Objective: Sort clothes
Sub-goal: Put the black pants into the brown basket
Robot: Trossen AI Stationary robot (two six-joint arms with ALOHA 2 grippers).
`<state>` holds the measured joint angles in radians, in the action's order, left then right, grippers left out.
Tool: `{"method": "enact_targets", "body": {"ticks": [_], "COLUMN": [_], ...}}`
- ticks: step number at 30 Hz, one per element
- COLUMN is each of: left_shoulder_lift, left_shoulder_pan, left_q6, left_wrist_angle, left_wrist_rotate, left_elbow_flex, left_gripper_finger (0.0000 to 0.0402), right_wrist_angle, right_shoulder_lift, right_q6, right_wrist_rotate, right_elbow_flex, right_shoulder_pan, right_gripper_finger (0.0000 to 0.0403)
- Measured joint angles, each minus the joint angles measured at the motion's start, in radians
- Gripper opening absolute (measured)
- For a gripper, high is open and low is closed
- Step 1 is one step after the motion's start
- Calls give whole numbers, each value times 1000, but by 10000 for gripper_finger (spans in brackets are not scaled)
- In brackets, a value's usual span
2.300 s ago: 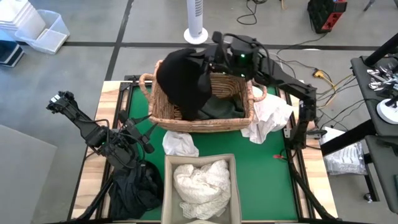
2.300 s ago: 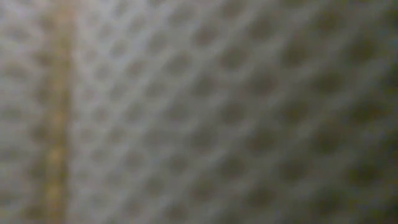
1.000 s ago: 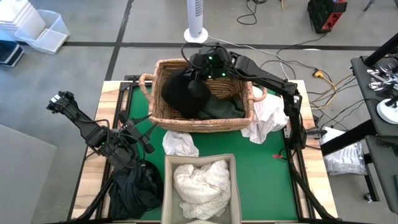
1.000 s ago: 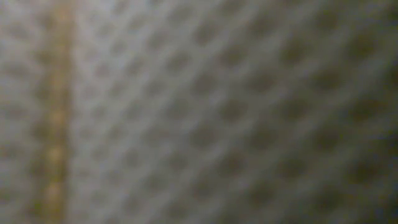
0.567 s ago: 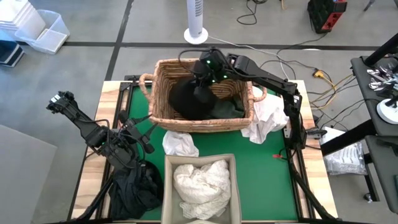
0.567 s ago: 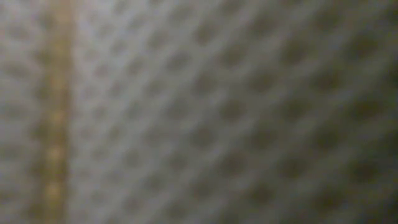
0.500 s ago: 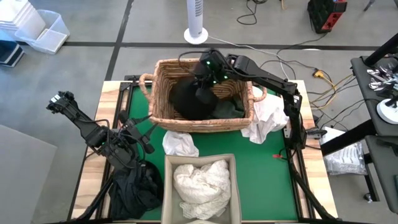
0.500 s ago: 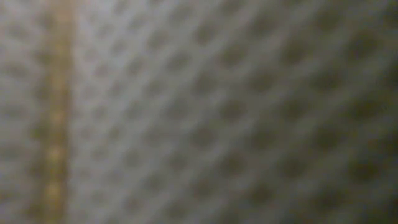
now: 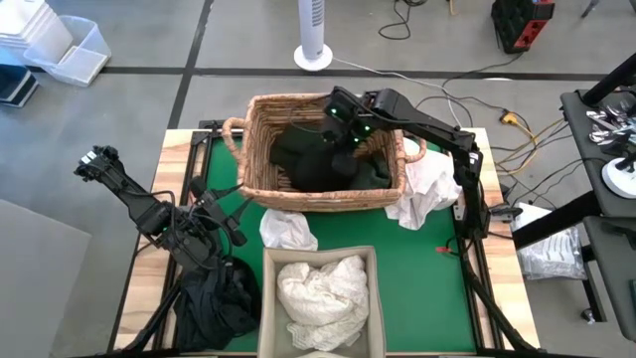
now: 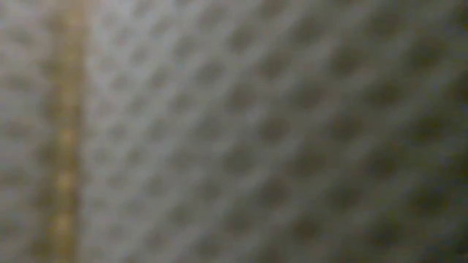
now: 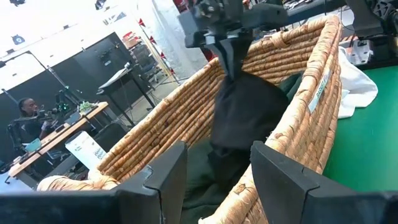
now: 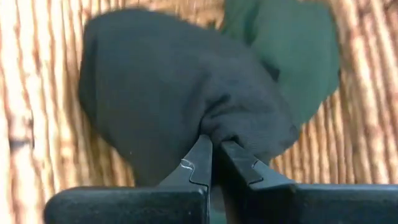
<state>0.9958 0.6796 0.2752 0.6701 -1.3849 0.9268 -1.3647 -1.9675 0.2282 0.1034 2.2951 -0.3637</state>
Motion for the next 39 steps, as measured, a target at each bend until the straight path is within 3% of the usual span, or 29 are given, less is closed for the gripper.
{"method": "enact_targets", "body": {"ticks": [13, 21, 39], "left_shoulder_lift": [0, 0, 0], "left_shoulder_pan": [0, 0, 0], "left_q6": [2, 4, 4], "left_wrist_angle": [0, 0, 0], "left_wrist_rotate": [5, 16, 16], "left_elbow_flex": [0, 0, 0], "left_gripper_finger": [157, 157, 157], "right_wrist_angle": [-199, -206, -205], "right_shoulder_lift": [0, 0, 0], "right_q6": [30, 36, 34], "right_wrist_rotate": [-2, -6, -55], "right_elbow_flex": [0, -2, -8], "right_shoulder_pan": [0, 0, 0], "right_gripper_finger": [9, 11, 80]}}
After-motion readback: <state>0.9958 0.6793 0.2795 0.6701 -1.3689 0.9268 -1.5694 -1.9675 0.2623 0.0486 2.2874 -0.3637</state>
